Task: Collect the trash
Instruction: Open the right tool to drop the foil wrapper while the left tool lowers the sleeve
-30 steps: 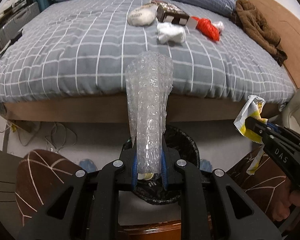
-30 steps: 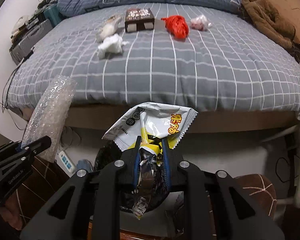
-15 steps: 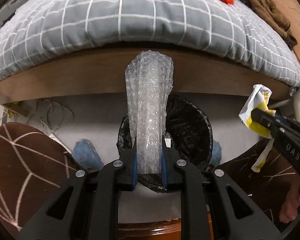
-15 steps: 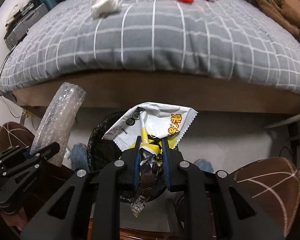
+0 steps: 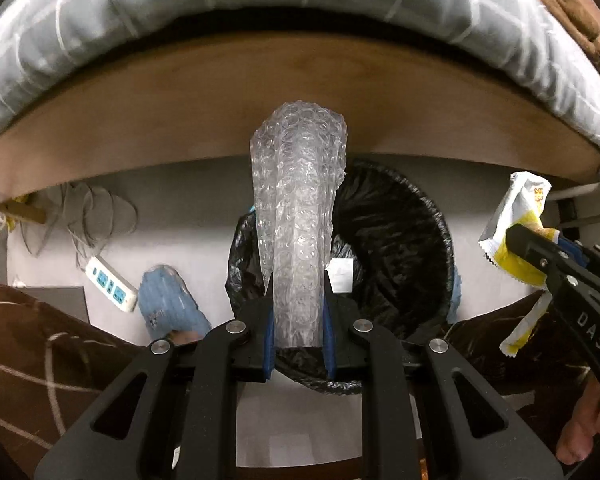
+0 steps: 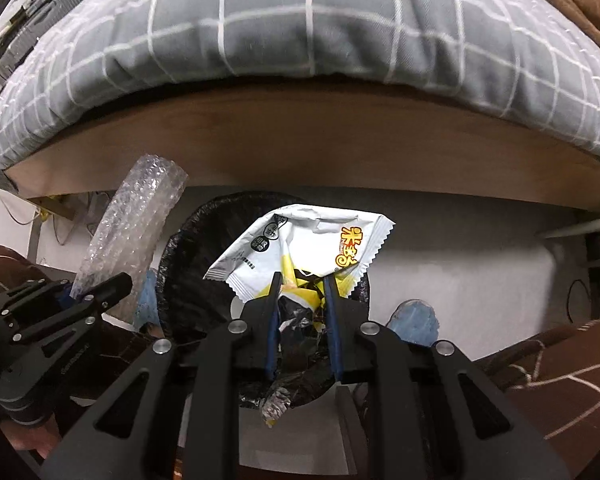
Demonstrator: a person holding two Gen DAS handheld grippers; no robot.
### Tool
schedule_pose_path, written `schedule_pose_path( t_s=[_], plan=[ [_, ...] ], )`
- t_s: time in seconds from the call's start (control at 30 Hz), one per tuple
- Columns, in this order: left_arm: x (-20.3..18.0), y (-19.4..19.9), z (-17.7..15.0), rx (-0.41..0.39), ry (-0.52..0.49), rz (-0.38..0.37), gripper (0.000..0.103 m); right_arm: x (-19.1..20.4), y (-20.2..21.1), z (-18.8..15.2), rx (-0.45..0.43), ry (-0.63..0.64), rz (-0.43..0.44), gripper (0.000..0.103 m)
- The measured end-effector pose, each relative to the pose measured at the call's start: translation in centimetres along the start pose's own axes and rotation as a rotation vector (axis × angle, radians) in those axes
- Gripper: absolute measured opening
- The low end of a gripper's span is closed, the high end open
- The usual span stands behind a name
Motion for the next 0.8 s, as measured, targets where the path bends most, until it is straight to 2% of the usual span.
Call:
schedule_pose_path(
  t_s=[0.2,0.57,0.7,0.77,0.8],
  plan=[
    [1.0,-2.0,0.1,0.008,-0.013,0.048,0.017,0.1,-2.4,0.1,0.043,0.018,0.003,0.02],
    [4.8,-4.4,-1.6,0.068,0.05,0.088,0.017,3.1,-5.7,-0.6,0.122,0.108,0.028,0.021],
    [5.4,-4.7,-2.2,0.088,0.062,0.082,0.017,4.0,-6.2,-0.5,0.118,0.151,0.007,0.035],
    [5.2,-4.8,-2.3,0.092,0.055,0.08,0.017,4.3,-6.3,-0.6,0.115,0.162,-0.003,0.039],
    [5.0,-4.8,-2.2,0.091,0.053,0.077,0.017,4.3,-6.4,-0.6,0.115,0.162,-0.007,0.045]
  ],
)
Point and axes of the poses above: each gripper's, at about its wrist camera, not at the fingertips, and y roughly against the way its jaws point, x to its left, z to its top, the point moved 2 cm from there along -y, roughly the way its jaws point, and after that the axes turned 2 degrees about -x, right-handed, at the moved point
